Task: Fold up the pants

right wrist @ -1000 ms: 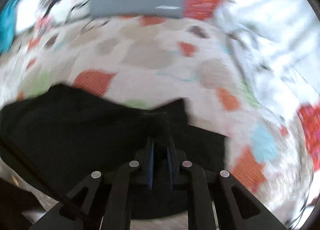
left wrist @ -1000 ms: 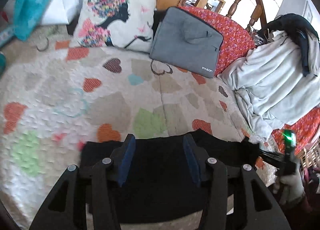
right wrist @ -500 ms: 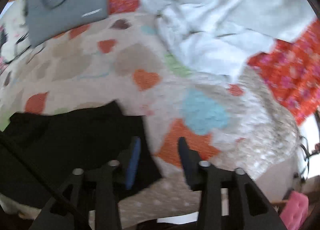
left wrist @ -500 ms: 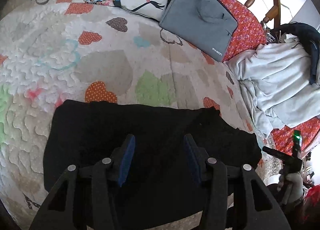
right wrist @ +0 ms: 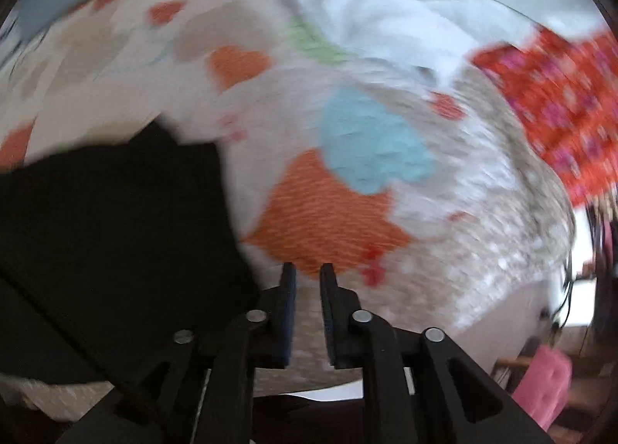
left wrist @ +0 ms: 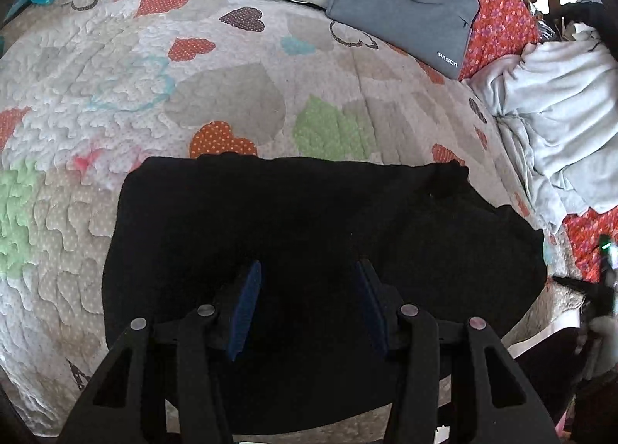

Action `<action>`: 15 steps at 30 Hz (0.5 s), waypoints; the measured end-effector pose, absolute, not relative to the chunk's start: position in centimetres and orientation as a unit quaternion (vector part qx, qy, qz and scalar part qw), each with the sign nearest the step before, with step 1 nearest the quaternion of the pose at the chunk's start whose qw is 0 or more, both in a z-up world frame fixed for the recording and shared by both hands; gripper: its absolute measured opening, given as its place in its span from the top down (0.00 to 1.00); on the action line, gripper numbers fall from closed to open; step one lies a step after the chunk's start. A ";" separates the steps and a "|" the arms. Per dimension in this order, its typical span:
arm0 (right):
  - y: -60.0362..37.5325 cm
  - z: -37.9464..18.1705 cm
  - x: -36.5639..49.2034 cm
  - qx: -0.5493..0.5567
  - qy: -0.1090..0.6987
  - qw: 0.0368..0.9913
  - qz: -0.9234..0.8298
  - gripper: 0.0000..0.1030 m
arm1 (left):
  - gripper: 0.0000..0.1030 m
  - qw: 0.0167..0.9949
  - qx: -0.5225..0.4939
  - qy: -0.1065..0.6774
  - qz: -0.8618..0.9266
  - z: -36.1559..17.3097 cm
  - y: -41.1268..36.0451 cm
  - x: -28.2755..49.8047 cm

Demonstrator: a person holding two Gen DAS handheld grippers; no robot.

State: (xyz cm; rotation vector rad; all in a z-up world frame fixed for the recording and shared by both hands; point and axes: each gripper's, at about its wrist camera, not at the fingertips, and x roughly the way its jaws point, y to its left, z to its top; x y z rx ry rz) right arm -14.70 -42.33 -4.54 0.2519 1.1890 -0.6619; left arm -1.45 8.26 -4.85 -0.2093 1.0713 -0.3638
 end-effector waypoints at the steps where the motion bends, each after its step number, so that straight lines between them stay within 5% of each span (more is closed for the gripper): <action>1: -41.9 -2.7 -14.9 0.119 0.517 0.793 -0.299 0.80 | 0.53 0.840 -0.096 0.506 -0.171 -4.9 8.2 -1.5; 7: -33.1 2.2 -9.7 0.125 0.452 0.883 -0.034 0.60 | 0.45 0.843 -0.078 0.506 -0.164 -4.9 7.2 -1.5; 15: -21.3 -1.6 1.0 0.040 0.479 0.867 0.132 0.60 | 0.44 0.850 -0.056 0.496 -0.168 -5.2 7.1 -2.2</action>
